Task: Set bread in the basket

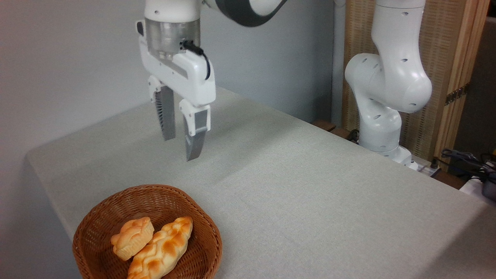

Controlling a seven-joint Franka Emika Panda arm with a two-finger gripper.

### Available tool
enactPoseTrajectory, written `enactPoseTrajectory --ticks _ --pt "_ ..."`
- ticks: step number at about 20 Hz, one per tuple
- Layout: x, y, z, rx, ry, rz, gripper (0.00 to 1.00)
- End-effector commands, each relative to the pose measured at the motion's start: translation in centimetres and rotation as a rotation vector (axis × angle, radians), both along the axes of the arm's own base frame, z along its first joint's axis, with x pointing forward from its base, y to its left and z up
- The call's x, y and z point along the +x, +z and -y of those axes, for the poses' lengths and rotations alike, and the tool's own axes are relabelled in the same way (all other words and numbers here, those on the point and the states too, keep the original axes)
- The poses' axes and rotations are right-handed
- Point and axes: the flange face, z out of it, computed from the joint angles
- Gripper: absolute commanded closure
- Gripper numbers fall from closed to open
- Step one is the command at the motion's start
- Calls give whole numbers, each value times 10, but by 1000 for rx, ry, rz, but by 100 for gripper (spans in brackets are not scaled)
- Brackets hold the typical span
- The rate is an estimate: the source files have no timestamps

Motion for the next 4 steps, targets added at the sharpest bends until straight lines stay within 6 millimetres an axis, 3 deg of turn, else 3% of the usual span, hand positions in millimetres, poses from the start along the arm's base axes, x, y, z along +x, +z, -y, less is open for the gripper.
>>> enactPoseTrajectory --ticks 1,4 --pt "-15 2 -6 4 9 -74 0" --pt "-15 1 -8 2 15 -82 0"
